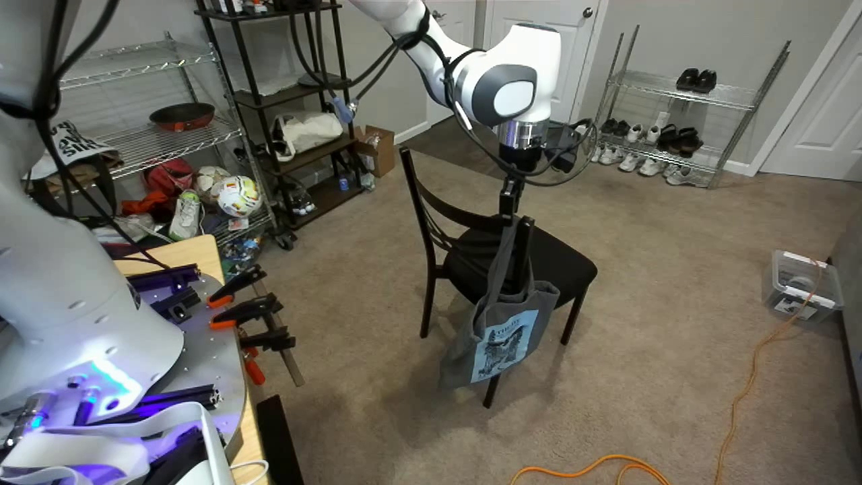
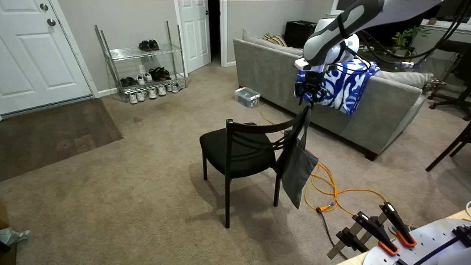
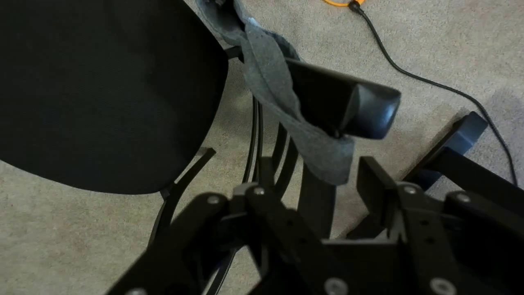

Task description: Move the bag to the left side of the chair

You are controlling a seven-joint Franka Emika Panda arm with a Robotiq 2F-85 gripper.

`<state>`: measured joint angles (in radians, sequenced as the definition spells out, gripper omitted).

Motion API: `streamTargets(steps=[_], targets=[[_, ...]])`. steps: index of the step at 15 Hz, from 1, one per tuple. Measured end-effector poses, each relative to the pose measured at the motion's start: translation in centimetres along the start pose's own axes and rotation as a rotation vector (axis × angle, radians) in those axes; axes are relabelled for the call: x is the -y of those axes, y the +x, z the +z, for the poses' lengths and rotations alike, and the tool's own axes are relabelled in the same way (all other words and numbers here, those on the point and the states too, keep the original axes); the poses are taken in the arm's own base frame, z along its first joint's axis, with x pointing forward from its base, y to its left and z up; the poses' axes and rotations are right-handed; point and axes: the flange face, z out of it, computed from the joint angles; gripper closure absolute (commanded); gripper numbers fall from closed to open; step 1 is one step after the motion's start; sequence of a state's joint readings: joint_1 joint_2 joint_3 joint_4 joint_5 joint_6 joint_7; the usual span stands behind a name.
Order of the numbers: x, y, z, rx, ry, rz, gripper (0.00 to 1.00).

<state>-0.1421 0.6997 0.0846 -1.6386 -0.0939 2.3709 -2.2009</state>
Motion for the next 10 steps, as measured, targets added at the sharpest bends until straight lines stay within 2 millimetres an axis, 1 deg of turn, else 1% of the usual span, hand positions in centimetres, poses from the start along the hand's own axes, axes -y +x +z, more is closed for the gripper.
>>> streamTargets(steps=[2, 4, 6, 7, 9, 10], targets=[[-0.18, 0.14, -0.21, 0.000, -0.004, -0.003, 0.03], [-0.32, 0.23, -0.48, 0.002, -0.008, -0.005, 0.00], [-0.41, 0.26, -0.73, 0.004, -0.012, -0.006, 0.00], [-0.43, 0.24, -0.85, 0.005, -0.013, -0.006, 0.25], [-0.45, 0.22, -0.99, 0.006, -0.014, -0.006, 0.27], [-0.45, 0.22, -1.01, 0.006, -0.014, -0.006, 0.32]])
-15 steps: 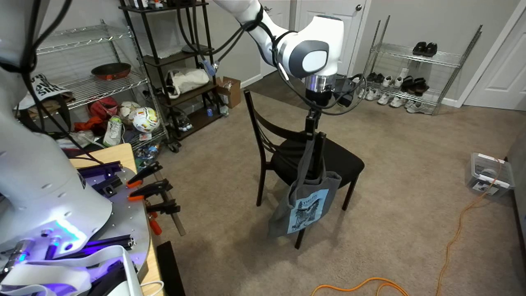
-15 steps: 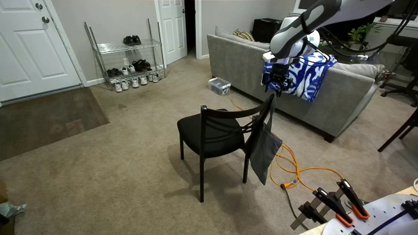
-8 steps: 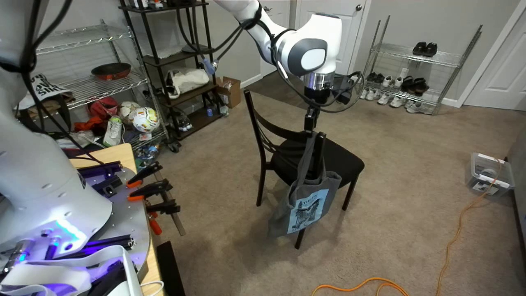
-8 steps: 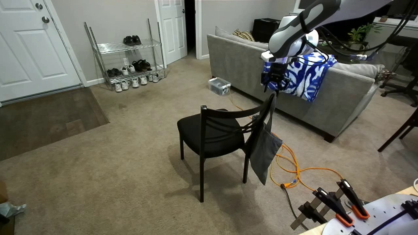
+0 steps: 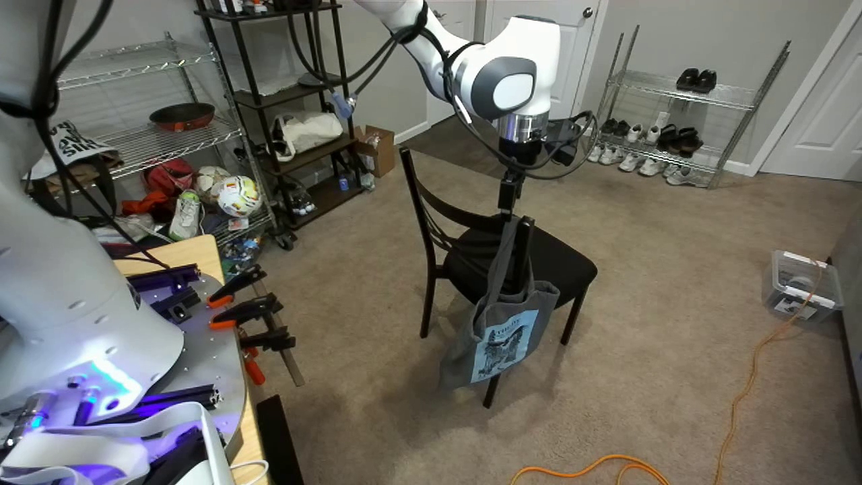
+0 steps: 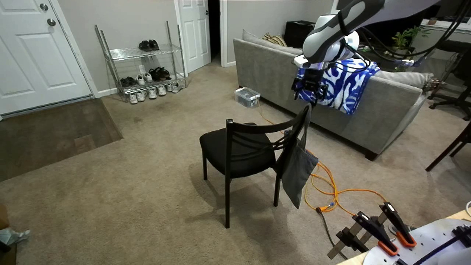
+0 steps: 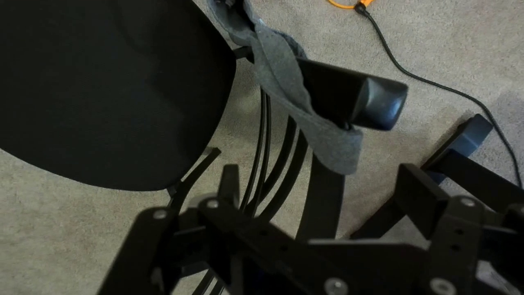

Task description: Move the bag to the left side of the chair

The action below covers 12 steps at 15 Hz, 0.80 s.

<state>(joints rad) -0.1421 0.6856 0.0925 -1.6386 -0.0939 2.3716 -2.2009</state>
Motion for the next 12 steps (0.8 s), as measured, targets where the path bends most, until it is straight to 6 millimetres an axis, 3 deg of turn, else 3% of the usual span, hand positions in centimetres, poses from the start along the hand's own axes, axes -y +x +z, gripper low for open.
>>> streamTargets(steps=[10, 12], targets=[[0.20, -0.23, -0.20, 0.003, 0.001, 0.004, 0.98], [0.24, -0.32, -0.33, 0.005, 0.000, 0.005, 1.00]])
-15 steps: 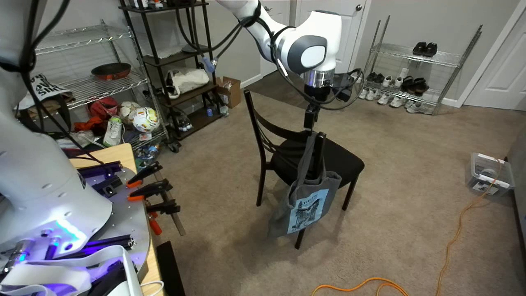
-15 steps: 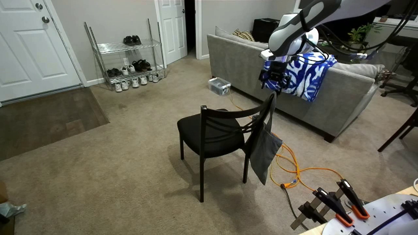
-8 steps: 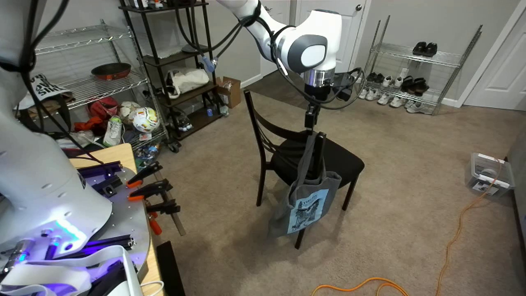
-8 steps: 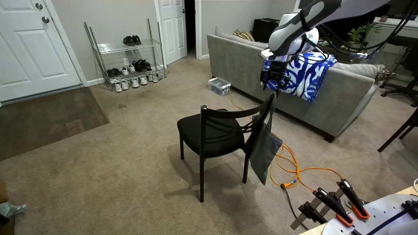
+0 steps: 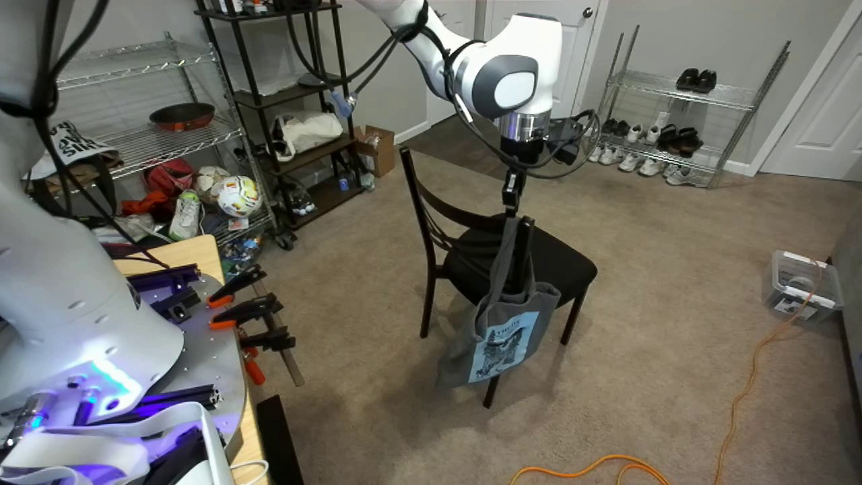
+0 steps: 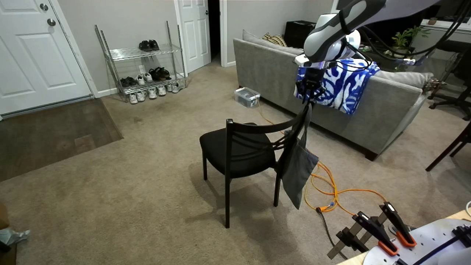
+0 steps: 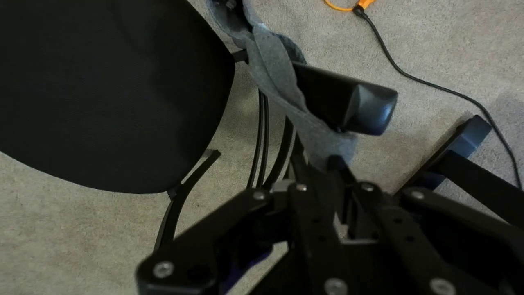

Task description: Move the bag to the left side of the chair

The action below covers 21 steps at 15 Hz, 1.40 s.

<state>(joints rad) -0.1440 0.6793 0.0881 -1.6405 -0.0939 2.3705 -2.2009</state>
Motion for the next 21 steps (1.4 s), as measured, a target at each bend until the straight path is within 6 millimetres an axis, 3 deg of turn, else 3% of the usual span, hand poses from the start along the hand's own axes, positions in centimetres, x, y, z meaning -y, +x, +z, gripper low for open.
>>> streamTargets(steps=[4, 5, 6, 16, 18, 21], targets=[[-0.01, 0.01, 0.00, 0.000, 0.000, 0.000, 1.00], [-0.02, 0.02, 0.00, 0.000, 0.000, 0.000, 0.92], [-0.02, 0.02, 0.00, 0.000, 0.000, 0.000, 0.73], [-0.02, 0.00, -0.01, 0.001, -0.001, 0.000, 0.10], [0.03, -0.05, 0.00, 0.001, 0.000, 0.001, 0.00], [0.07, -0.10, 0.00, 0.002, 0.000, 0.001, 0.00]])
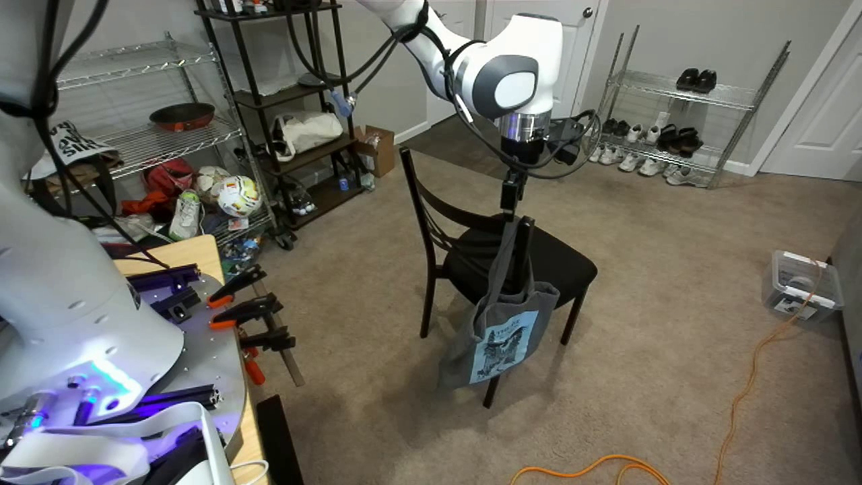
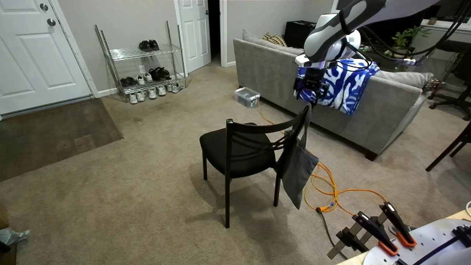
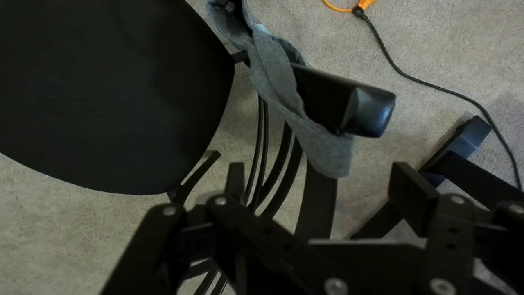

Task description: Move the bag to the left side of the chair

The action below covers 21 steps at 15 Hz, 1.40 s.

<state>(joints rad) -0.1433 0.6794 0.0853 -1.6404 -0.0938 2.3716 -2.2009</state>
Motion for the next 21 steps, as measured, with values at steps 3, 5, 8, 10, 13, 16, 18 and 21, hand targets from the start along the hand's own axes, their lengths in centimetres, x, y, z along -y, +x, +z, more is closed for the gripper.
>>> streamTargets(steps=[3, 5, 8, 10, 13, 16, 18, 21], targets=[[0.07, -0.08, 0.02, 0.001, 0.001, 0.001, 0.00], [0.18, -0.19, 0.07, 0.001, 0.003, 0.003, 0.00], [0.38, -0.36, 0.20, 0.002, 0.006, 0.006, 0.00], [0.45, -0.40, 0.27, 0.002, 0.008, 0.007, 0.25], [0.49, -0.37, 0.38, 0.001, 0.009, 0.007, 0.41], [0.54, -0.32, 0.48, -0.001, 0.011, 0.007, 0.61], [0.58, -0.28, 0.56, -0.002, 0.012, 0.007, 0.74], [0.67, -0.19, 0.70, -0.004, 0.015, 0.007, 0.92]])
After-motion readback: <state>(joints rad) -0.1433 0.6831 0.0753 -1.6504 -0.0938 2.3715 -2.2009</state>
